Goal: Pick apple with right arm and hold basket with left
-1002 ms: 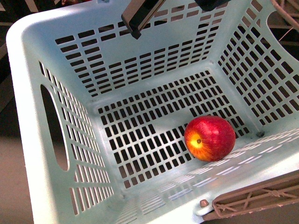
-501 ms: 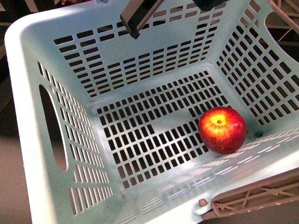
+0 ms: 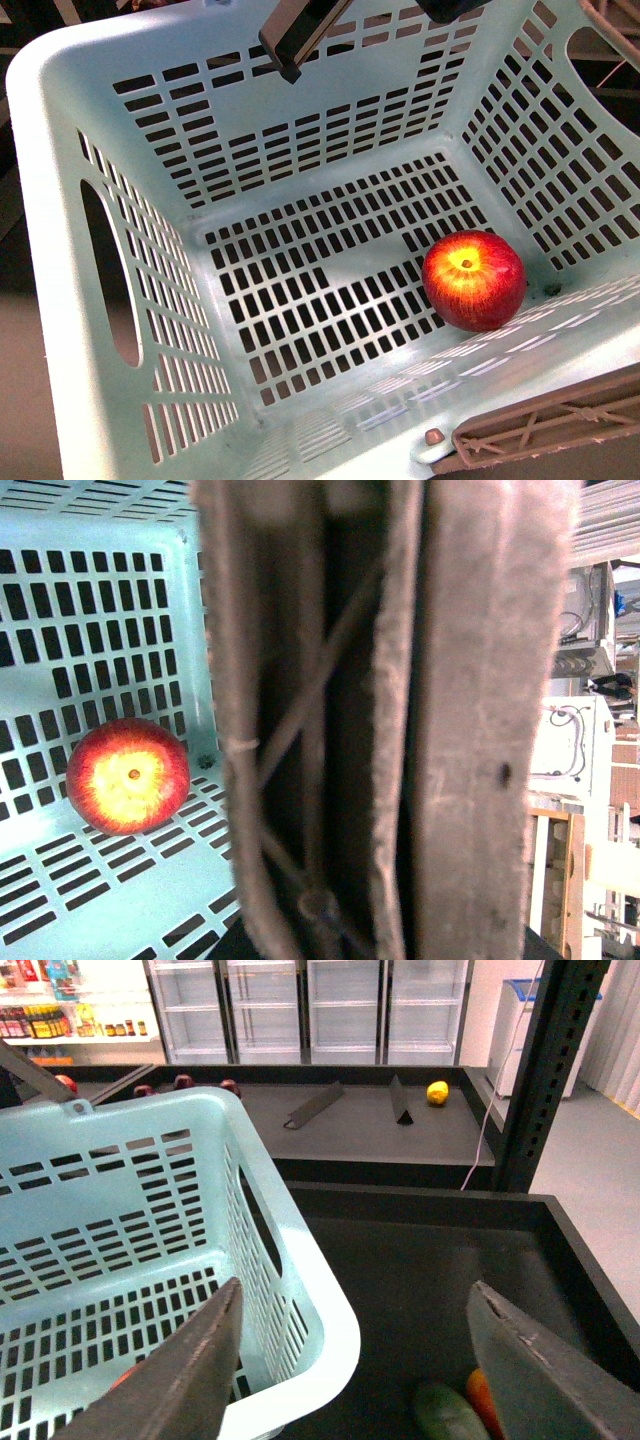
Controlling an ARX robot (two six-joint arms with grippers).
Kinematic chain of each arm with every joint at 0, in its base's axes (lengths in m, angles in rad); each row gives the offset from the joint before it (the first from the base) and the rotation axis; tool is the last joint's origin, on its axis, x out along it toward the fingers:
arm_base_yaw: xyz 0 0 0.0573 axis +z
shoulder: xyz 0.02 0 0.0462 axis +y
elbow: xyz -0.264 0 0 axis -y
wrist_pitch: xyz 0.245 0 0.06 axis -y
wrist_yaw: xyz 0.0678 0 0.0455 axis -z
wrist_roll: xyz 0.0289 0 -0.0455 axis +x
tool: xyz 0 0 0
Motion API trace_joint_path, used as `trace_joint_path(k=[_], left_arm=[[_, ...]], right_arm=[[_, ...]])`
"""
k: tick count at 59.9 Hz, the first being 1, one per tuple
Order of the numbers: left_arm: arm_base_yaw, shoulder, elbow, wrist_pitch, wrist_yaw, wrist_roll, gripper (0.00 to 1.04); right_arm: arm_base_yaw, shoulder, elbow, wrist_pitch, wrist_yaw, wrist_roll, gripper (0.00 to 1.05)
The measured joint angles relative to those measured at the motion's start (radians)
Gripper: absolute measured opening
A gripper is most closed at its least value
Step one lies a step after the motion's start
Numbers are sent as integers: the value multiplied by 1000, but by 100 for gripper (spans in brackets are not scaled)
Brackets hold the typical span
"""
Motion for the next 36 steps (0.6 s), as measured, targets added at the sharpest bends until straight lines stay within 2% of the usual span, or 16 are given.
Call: trace_joint_path(k=[11, 14, 19, 23, 27, 36], left_arm=[[0, 0, 0, 0, 0, 0, 15], [0, 0, 0, -1, -6, -3, 15], [-17, 3, 35, -102, -166, -114, 15], [-21, 5, 43, -123, -253, -217, 15], [-13, 5, 51, -125, -286, -268, 15], [36, 5, 56, -128, -294, -307, 15]], right_arm=[[0, 0, 0, 0, 0, 0, 97], [0, 0, 0, 0, 0, 0, 96], [0, 0, 0, 0, 0, 0, 96], [0, 0, 0, 0, 0, 0, 96], [0, -1, 0, 0, 0, 0, 96], [0, -1, 0, 0, 0, 0, 96]])
